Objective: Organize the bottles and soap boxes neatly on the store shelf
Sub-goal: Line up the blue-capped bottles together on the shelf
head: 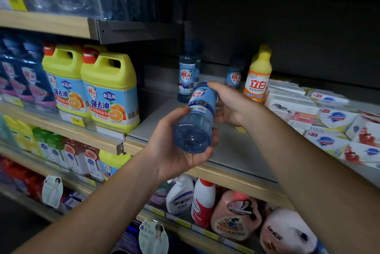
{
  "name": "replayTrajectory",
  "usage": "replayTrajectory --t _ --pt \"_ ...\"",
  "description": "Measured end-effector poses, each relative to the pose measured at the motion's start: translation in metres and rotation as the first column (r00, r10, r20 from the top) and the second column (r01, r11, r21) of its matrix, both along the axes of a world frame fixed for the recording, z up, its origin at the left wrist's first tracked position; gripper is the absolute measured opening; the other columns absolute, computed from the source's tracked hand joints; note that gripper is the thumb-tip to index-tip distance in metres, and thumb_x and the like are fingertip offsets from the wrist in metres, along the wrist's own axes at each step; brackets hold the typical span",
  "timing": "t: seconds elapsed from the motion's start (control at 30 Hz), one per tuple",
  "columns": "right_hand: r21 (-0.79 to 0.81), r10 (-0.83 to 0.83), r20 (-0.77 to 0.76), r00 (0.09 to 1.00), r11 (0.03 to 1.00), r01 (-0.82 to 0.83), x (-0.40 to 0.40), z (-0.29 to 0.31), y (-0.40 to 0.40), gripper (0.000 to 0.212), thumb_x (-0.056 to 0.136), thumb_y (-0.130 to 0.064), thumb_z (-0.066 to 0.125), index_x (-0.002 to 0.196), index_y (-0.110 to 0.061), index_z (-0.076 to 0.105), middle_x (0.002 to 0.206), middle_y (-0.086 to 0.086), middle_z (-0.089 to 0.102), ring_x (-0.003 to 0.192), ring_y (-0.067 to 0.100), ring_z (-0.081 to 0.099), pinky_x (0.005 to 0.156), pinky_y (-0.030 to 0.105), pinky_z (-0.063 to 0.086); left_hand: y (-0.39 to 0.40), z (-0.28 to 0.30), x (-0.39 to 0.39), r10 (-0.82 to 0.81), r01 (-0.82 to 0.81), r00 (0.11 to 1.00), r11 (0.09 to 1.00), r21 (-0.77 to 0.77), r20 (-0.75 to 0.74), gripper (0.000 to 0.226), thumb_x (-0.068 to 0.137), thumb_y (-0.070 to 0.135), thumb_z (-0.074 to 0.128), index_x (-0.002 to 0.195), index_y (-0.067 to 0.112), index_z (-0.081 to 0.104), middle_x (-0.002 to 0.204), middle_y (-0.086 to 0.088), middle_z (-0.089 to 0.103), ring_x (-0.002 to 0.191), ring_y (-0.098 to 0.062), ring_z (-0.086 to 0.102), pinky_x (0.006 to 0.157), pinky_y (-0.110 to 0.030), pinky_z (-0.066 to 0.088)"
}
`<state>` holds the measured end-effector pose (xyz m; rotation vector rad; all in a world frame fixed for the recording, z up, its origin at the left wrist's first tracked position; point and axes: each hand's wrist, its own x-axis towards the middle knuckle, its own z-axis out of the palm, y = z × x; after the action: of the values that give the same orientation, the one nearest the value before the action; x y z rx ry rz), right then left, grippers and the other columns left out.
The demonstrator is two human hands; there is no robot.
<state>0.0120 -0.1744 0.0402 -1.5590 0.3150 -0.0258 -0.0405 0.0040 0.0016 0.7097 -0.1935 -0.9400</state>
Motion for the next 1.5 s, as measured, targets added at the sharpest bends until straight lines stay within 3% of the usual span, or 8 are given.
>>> replayTrajectory --t 0.17,0.3,0.37,0.53,0.87,1.07,1.3,1.5 --pt "-0.062 0.053 0.14 0.989 0.997 -0.044 0.003 0.007 0.002 0.038 0.077 -0.047 0.075 0.102 -0.019 0.065 0.078 0.003 0.076 0.072 0.021 0.074 0.055 0.035 0.057 -0.001 -0.012 0.012 0.115 -0.185 0.946 0.959 0.214 0.305 0.068 0.063 0.038 0.082 0.118 0.004 0.061 0.101 -0.018 0.073 0.085 -0.032 0.073 0.061 -0.039 0.059" --pt "-0.147 0.02 0.401 0.916 0.988 0.043 0.002 0.012 0.006 0.042 0.068 -0.04 0.074 0.106 -0.029 0.061 0.093 -0.003 0.075 0.085 0.015 0.073 0.073 0.04 0.06 -0.003 -0.031 0.033 0.131 -0.611 0.537 0.742 0.277 0.833 0.061 0.069 0.049 0.073 0.121 0.022 0.056 0.109 -0.003 0.072 0.092 -0.015 0.071 0.076 -0.036 0.06" --pt "-0.231 0.054 0.5 0.864 0.97 0.074 -0.001 0.01 0.009 0.047 0.064 -0.036 0.076 0.108 -0.034 0.058 0.103 -0.006 0.073 0.092 0.01 0.071 0.081 0.036 0.059 -0.004 -0.041 0.048 0.072 -0.688 0.386 0.686 0.235 0.92 0.059 0.073 0.044 0.073 0.125 0.022 0.054 0.112 0.004 0.07 0.098 -0.011 0.069 0.085 -0.038 0.058" --pt "-0.384 0.187 0.524 0.831 0.923 0.035 -0.002 0.0 0.012 0.056 0.066 -0.025 0.079 0.116 -0.033 0.054 0.107 -0.009 0.071 0.096 0.004 0.069 0.084 0.029 0.057 -0.011 -0.061 0.071 -0.02 -0.73 0.306 0.636 0.248 0.952 0.05 0.084 0.022 0.074 0.128 0.02 0.05 0.121 0.006 0.067 0.109 -0.009 0.064 0.096 -0.044 0.053" --pt "-0.524 0.098 0.536 0.839 0.817 0.239 -0.019 -0.024 0.016 0.084 0.071 -0.038 0.079 0.137 -0.04 0.028 0.123 -0.026 0.053 0.101 -0.012 0.059 0.076 0.009 0.051 0.02 -0.048 0.088 -0.369 -0.802 0.151 0.497 0.332 0.917 0.061 0.086 0.042 0.069 0.139 0.019 0.048 0.132 -0.001 0.061 0.117 -0.019 0.06 0.097 -0.035 0.05" --pt "-0.677 0.011 0.407 0.914 0.675 0.293 -0.023 -0.078 0.027 0.059 0.077 -0.037 0.078 0.124 -0.017 0.049 0.118 0.0 0.067 0.102 0.018 0.067 0.084 0.044 0.056 0.049 -0.067 0.101 -0.634 -0.92 0.043 0.277 0.279 0.772 0.061 0.089 0.062 0.044 0.125 0.016 0.062 0.126 -0.005 0.064 0.119 -0.025 0.057 0.097 -0.036 0.047" --pt "-0.621 -0.063 0.449 0.891 0.695 0.362 0.038 -0.081 0.033 0.049 0.081 -0.033 0.076 0.121 -0.015 0.053 0.115 0.0 0.068 0.094 0.012 0.064 0.073 0.024 0.045 0.047 -0.077 0.104 -0.628 -0.948 0.034 0.226 0.223 0.778 0.07 0.083 0.066 0.03 0.13 0.022 0.059 0.138 0.003 0.056 0.131 -0.019 0.046 0.106 -0.035 0.041" --pt "-0.598 -0.116 0.452 0.885 0.697 0.396 0.102 -0.082 0.045 0.046 0.082 -0.029 0.075 0.12 -0.009 0.055 0.118 0.009 0.065 0.101 0.023 0.063 0.078 0.029 0.046 0.049 -0.08 0.107 -0.622 -0.957 0.026 0.209 0.199 0.782 0.055 0.089 0.062 0.043 0.129 0.027 0.058 0.135 0.008 0.057 0.13 -0.016 0.045 0.104 -0.033 0.042"
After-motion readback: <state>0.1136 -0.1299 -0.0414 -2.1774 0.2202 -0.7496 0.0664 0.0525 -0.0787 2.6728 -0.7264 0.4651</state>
